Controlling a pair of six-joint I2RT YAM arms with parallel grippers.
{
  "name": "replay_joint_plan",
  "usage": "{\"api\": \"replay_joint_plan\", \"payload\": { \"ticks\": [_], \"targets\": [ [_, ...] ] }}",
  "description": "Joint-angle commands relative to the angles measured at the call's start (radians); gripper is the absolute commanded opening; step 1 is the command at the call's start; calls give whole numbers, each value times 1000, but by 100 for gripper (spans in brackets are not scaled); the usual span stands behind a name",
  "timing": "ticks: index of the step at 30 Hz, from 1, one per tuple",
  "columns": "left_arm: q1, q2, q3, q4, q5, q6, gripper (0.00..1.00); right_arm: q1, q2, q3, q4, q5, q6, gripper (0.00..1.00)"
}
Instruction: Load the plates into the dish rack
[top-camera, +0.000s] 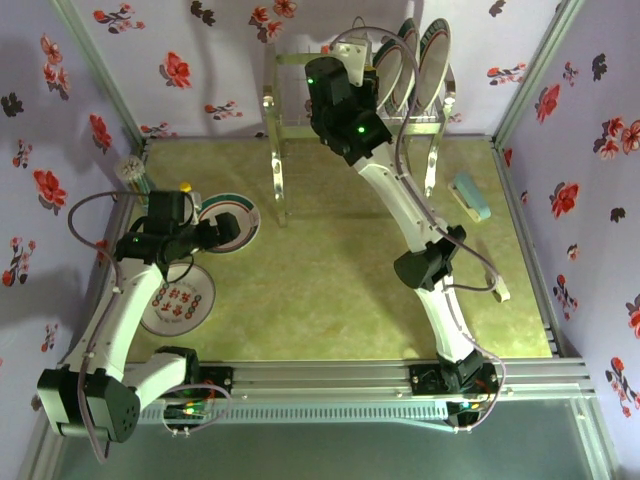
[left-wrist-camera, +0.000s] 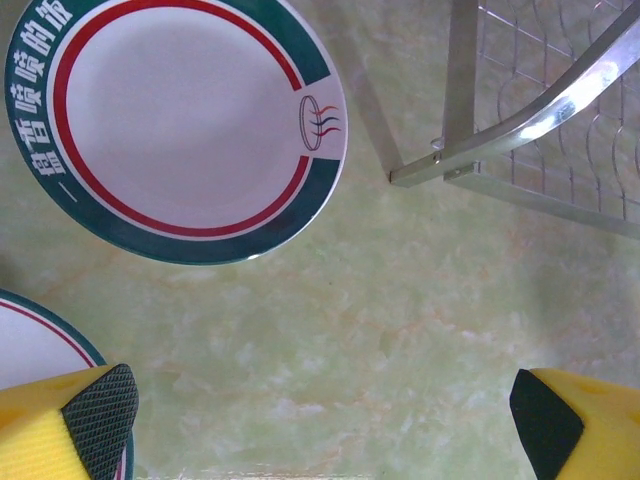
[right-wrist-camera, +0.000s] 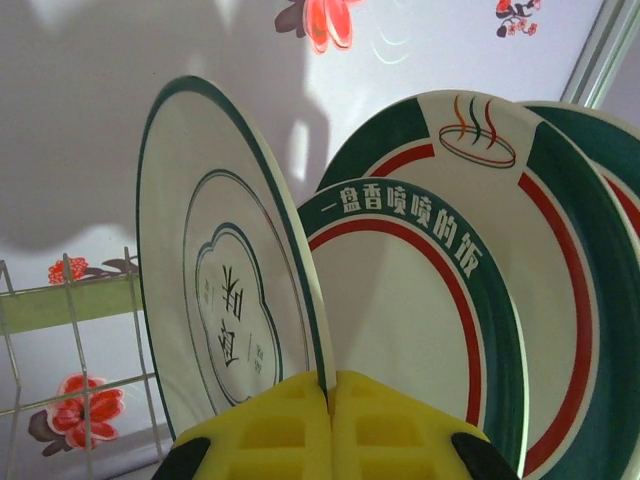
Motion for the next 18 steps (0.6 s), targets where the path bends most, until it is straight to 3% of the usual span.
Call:
{"api": "replay_joint_plan", "payload": {
  "ticks": [1, 9, 18],
  "targets": [
    [13, -14, -17, -14, 0, 24, 100, 4, 13, 37, -15, -6, 49, 0],
    [16, -21, -31, -14, 0, 23, 100, 29, 19, 36, -30, 2, 47, 0],
    [16, -36, -48, -11, 3, 15, 100, 61, -1, 15, -63, 24, 54, 9]
  ]
}}
